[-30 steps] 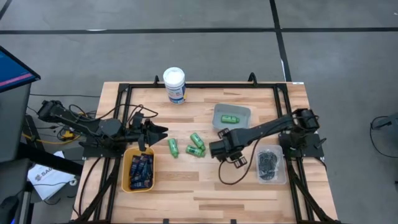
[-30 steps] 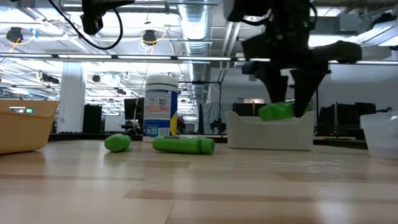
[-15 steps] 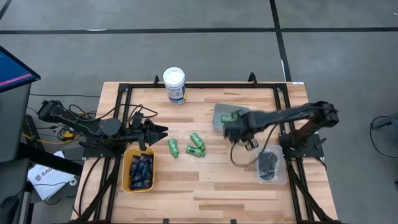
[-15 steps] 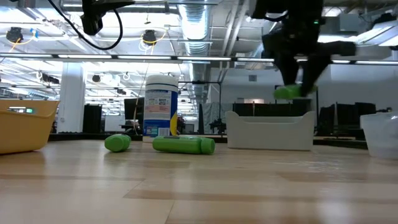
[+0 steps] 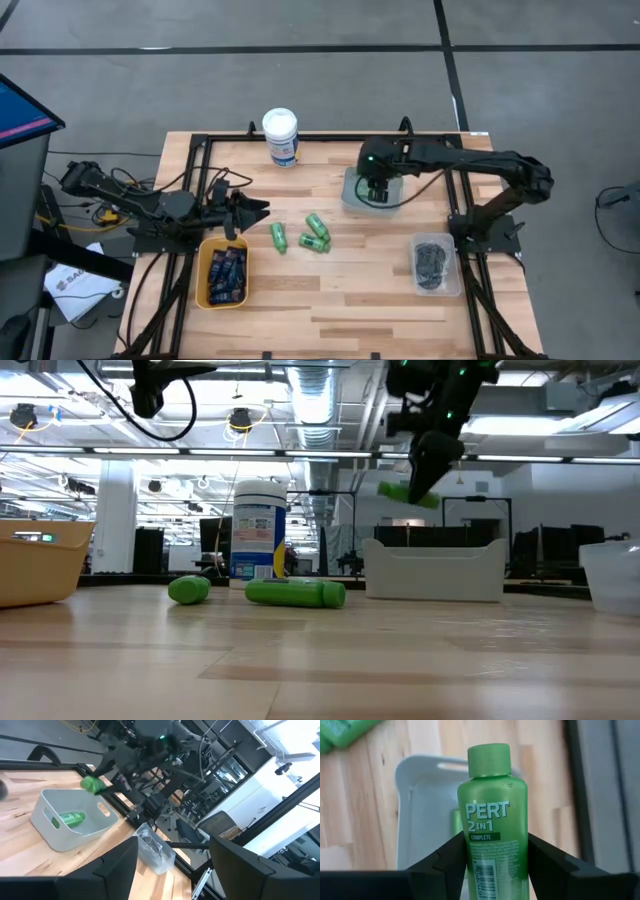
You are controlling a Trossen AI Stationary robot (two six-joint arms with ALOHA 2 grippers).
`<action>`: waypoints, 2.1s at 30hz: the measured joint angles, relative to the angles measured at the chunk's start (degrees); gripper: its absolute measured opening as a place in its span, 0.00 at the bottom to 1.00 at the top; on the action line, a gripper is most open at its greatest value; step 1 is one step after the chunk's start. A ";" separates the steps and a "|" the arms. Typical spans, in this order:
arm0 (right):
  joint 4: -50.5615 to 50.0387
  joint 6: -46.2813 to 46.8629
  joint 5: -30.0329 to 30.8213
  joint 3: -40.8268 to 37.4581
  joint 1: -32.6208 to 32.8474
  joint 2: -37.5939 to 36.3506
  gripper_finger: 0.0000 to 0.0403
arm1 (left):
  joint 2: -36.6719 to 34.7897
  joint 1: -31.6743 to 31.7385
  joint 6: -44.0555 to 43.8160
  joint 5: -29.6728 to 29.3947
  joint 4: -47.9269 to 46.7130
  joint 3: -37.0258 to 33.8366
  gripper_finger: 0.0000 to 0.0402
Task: Pick & Place Travel size toiletries
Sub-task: Put the green shampoo into the gray bin
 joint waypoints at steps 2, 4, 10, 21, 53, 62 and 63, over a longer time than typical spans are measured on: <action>-0.44 0.06 -1.99 0.00 -0.34 2.19 0.43 | 0.00 0.00 0.00 -0.47 -0.02 -0.01 0.60; -0.81 -0.07 -3.60 -0.07 -0.41 4.41 0.43 | 0.00 0.00 0.00 -0.67 -0.01 -0.01 0.60; -2.37 -3.00 -4.57 -0.07 -0.24 10.98 0.42 | 0.00 0.00 0.00 -0.70 0.00 0.01 0.60; -4.72 -1.90 -9.71 -0.03 -0.66 17.69 0.43 | 0.02 0.00 0.00 -0.68 0.07 -0.01 0.60; -15.12 21.16 -9.36 20.90 1.75 19.38 0.61 | -0.42 -0.02 -1.95 0.68 0.34 -0.01 0.60; -4.44 38.54 -7.56 24.00 10.40 20.52 0.61 | -4.59 -0.04 -1.94 7.30 2.68 -0.03 0.60; -4.59 39.46 -7.40 23.83 10.87 20.75 0.61 | -5.26 -0.07 -1.87 7.76 2.58 -0.03 0.60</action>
